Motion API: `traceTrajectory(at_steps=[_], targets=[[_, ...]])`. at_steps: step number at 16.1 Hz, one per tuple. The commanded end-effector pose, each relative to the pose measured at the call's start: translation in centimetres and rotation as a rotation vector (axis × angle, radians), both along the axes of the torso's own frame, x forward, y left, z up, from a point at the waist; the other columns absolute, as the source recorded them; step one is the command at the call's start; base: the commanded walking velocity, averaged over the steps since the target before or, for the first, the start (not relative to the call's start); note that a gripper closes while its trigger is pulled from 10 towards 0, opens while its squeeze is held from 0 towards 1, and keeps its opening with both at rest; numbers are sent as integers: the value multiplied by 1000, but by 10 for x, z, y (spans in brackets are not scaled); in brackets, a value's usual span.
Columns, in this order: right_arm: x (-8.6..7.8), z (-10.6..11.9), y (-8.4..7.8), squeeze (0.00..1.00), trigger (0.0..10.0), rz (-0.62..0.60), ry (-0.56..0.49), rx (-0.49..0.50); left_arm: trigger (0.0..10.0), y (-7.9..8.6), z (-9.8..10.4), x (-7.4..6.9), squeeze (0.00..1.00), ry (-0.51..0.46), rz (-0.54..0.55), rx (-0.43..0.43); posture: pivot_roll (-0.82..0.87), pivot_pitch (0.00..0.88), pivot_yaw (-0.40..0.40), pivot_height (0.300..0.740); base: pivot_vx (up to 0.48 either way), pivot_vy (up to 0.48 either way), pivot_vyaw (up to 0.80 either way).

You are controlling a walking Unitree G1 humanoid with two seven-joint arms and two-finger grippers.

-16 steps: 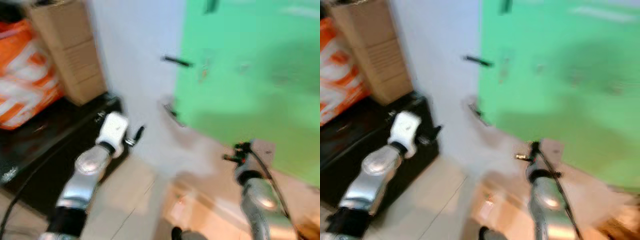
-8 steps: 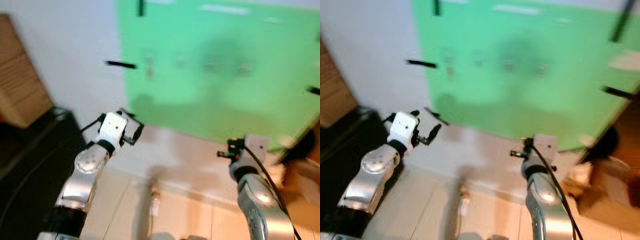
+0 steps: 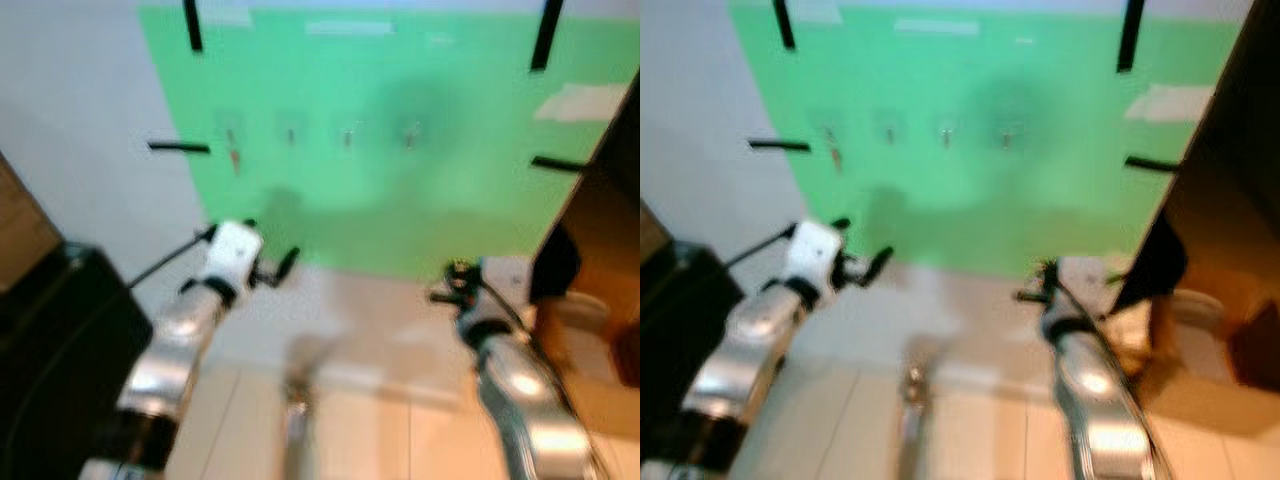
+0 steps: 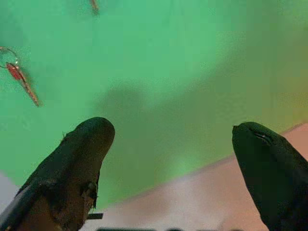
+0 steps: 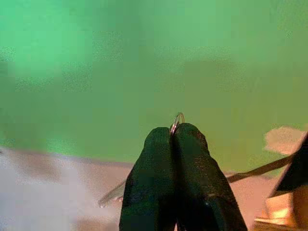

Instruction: Hang keys on a hook

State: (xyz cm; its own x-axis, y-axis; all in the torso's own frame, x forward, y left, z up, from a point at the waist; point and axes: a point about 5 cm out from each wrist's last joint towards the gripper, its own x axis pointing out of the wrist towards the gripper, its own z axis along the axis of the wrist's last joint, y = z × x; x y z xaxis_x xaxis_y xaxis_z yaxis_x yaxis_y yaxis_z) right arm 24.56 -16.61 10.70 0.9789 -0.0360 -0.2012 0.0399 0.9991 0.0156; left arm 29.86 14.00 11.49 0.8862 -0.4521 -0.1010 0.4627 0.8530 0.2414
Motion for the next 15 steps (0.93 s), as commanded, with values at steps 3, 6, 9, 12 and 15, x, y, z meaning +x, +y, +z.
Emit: traceTrajectory(at_steps=[3, 6, 9, 12, 15], targets=[[4, 8, 17, 0, 10000, 87, -39, 36, 10000, 10, 3, 0, 51, -9, 19, 18, -98, 0, 51, 740, 341, 0, 800], [4, 14, 29, 0, 10000, 206, -71, 62, 10000, 11, 4, 0, 47, -10, 13, 21, -96, 0, 50, 740, 336, 0, 533], [5, 23, 31, 0, 10000, 268, -110, 90, 10000, 10, 5, 0, 39, -14, 0, 29, -95, 0, 46, 740, 84, 0, 0], [9, 31, 30, 0, 10000, 285, -136, 95, 10000, 9, 12, 2, 39, -37, -51, 14, -98, 0, 42, 740, 0, 0, 0], [14, 40, 27, 0, 10000, 271, -148, 150, 10000, 4, 16, 1, 39, -34, -130, -3, -99, 0, 37, 740, 0, 0, 0]])
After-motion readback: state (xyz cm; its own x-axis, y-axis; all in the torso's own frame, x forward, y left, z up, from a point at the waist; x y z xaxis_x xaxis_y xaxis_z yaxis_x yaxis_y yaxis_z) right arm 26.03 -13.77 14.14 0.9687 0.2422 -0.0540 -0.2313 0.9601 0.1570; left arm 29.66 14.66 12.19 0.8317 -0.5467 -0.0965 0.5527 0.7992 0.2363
